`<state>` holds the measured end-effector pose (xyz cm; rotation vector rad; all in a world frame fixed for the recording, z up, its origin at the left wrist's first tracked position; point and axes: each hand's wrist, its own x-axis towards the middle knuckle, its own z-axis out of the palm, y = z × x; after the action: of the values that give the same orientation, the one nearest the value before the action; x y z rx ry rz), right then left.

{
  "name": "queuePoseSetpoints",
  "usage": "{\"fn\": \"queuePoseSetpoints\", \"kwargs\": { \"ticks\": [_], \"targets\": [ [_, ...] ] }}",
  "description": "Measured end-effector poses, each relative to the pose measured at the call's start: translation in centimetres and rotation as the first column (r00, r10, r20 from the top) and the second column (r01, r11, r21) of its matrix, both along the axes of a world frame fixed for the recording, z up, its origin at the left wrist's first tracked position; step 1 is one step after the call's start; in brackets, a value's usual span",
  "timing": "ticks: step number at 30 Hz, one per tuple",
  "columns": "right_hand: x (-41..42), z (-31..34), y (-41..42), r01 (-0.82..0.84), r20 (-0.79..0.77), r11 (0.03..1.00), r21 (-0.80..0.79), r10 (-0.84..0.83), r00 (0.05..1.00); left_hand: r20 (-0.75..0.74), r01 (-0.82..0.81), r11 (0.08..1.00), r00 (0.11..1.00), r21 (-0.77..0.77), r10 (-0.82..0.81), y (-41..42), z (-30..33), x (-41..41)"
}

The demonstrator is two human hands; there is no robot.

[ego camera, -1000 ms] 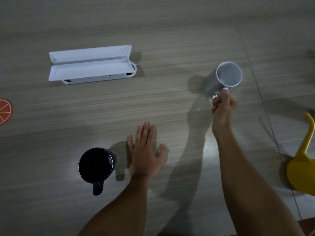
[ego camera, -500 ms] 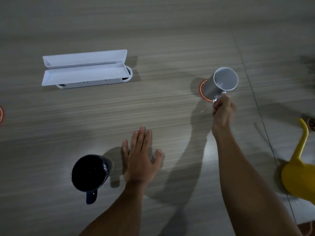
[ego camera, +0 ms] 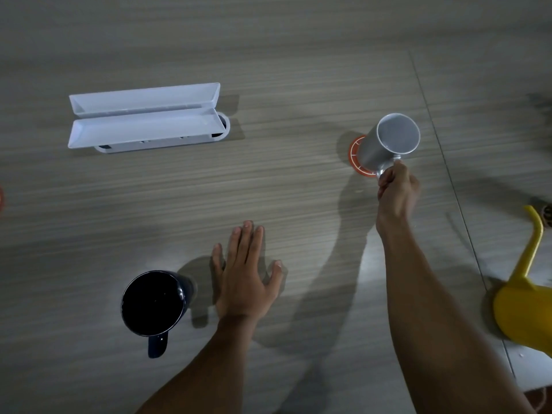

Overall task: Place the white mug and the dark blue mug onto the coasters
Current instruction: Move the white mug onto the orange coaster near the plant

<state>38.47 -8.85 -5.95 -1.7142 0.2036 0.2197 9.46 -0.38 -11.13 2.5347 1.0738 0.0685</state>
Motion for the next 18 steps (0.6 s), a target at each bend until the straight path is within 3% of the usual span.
{"fn": "queuePoseSetpoints", "kwargs": {
  "ticks": [18],
  "targets": [
    [0.6, 0.2, -0.5, -0.056, 0.009, 0.998, 0.039, 0.056, 0.998, -0.031, -0.002, 1.000, 1.000, -0.007, 0.002, 0.0, 1.1, 0.3]
  ]
}}
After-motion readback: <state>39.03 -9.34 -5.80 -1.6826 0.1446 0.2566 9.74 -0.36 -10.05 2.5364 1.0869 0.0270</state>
